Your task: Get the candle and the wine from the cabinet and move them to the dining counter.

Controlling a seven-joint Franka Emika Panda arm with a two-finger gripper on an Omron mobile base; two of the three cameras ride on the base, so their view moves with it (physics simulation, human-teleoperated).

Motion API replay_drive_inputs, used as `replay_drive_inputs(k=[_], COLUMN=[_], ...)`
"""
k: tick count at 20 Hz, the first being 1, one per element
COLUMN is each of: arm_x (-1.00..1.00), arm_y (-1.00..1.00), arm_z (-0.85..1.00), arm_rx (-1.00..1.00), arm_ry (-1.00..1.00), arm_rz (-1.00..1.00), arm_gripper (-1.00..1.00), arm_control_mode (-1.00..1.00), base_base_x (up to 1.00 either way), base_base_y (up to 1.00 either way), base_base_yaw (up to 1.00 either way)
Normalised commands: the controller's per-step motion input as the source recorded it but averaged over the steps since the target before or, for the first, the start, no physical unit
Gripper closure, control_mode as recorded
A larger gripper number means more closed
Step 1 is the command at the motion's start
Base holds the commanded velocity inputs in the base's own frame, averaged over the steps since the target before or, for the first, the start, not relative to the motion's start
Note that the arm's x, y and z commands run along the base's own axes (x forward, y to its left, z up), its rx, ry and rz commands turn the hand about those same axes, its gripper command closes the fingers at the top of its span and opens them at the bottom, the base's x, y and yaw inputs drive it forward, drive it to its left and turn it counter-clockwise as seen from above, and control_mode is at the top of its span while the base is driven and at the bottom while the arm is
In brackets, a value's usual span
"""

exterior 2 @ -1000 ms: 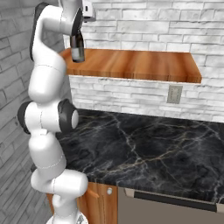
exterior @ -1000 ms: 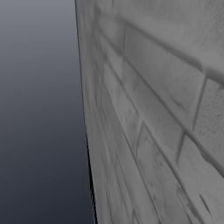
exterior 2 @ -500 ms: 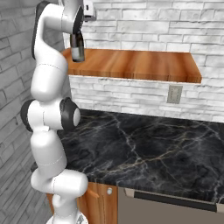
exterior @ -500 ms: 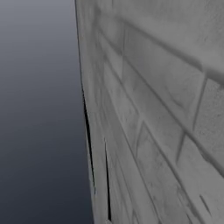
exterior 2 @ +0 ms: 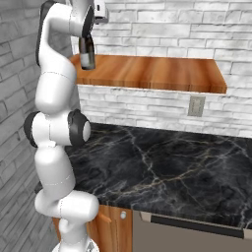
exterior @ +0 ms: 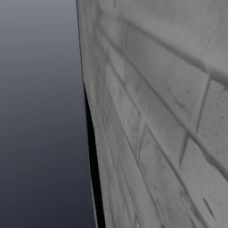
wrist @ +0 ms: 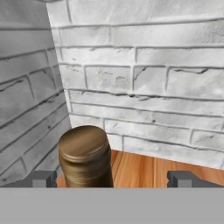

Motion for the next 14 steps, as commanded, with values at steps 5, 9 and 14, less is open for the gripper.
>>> replay_drive_inputs(k=[5, 9, 14], arm_x=[0.0, 0.0, 0.0], arm_y=[0.0, 0.0, 0.0], arm_z=[0.0, 0.0, 0.0], arm_rx=[0.0, 0.0, 0.0], arm_ry=[0.0, 0.0, 0.0], arm_rz=[0.0, 0.0, 0.0], arm_gripper=[-1.0, -1.0, 1.0], arm_control_mode=[-1.0, -1.0, -1.0], base_base_x=[0.0, 0.0, 0.0], base_base_y=[0.0, 0.0, 0.0], base_base_yaw=[0.0, 0.0, 0.0])
